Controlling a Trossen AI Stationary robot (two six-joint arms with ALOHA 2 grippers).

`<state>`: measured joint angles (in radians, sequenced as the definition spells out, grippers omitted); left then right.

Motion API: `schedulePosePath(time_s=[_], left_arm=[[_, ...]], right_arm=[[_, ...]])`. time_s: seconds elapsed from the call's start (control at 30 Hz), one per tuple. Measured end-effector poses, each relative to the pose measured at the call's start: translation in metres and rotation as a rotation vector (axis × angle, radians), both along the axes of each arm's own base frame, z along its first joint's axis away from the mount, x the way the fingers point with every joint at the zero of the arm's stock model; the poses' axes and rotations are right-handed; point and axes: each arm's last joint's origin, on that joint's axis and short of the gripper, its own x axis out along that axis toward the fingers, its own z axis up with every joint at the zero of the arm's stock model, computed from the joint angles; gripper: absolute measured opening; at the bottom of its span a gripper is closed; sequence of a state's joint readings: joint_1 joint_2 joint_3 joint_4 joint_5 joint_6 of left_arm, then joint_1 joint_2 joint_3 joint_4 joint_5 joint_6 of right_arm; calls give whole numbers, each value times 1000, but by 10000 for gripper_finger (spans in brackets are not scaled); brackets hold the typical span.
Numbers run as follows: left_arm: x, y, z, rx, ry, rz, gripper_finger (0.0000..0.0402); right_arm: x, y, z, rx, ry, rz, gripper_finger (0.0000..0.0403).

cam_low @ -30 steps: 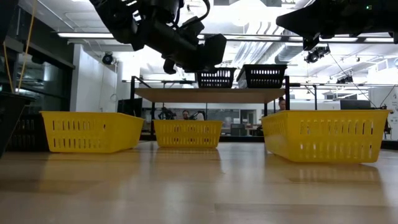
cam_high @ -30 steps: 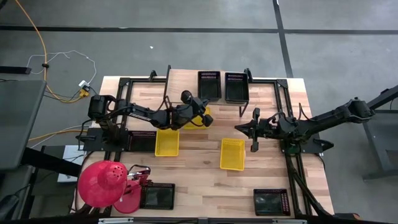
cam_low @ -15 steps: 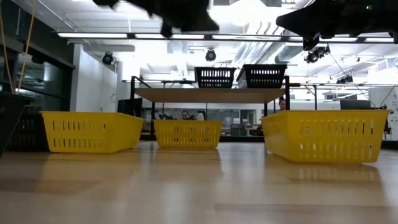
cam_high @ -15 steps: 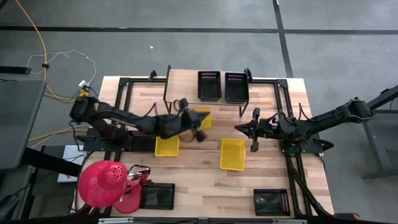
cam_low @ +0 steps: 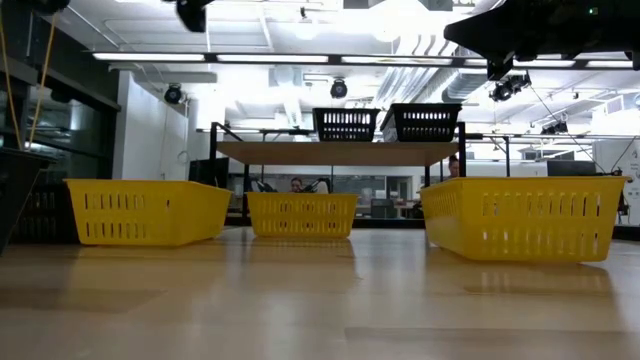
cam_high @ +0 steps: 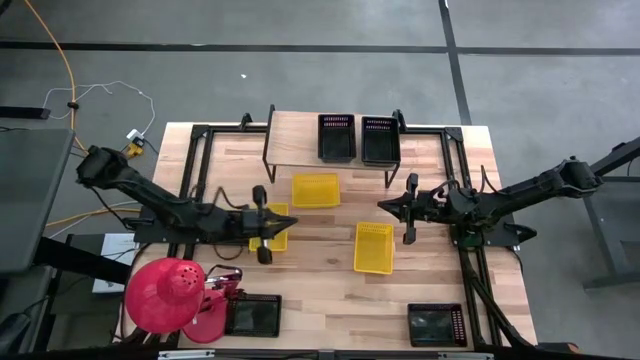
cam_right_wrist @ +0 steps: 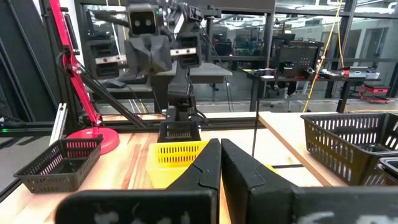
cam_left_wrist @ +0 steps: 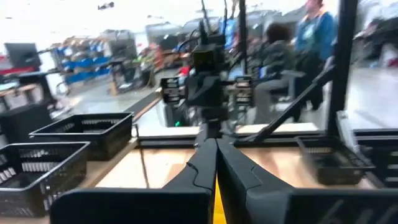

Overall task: Stack baskets on shelf by color
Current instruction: Stack the black bin on the black bin on the shelf

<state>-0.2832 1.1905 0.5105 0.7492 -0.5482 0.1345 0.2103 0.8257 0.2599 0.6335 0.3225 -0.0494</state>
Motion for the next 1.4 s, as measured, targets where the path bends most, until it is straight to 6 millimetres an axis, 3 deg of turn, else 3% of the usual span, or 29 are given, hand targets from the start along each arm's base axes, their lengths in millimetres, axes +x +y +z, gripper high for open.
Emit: schedulePosePath(time_s=[0.1, 0.33, 0.8, 1.0, 1.13, 1.23, 1.4], left_arm=[[-15, 1, -9, 3, -30, -13, 0], [-31, 7, -1, -2, -80, 2, 0], [-32, 7, -4, -29, -63, 0, 0], [-32, 7, -4, -29, -63, 0, 0], [-32, 7, -4, -28, -63, 0, 0], [-32, 7, -4, -28, -63, 0, 0], [-32, 7, -5, -29, -63, 0, 0]], right_arm=[[0, 0, 0, 1, -5, 0, 0], [0, 0, 1, 0, -14, 0, 0], [0, 0, 1, -2, -14, 15, 0], [0, 5, 2, -65, -24, 164, 0], [-1, 11, 13, -87, -152, 362, 0], [2, 14, 30, -11, -202, 452, 1], [18, 29, 50, 102, 64, 434, 28]])
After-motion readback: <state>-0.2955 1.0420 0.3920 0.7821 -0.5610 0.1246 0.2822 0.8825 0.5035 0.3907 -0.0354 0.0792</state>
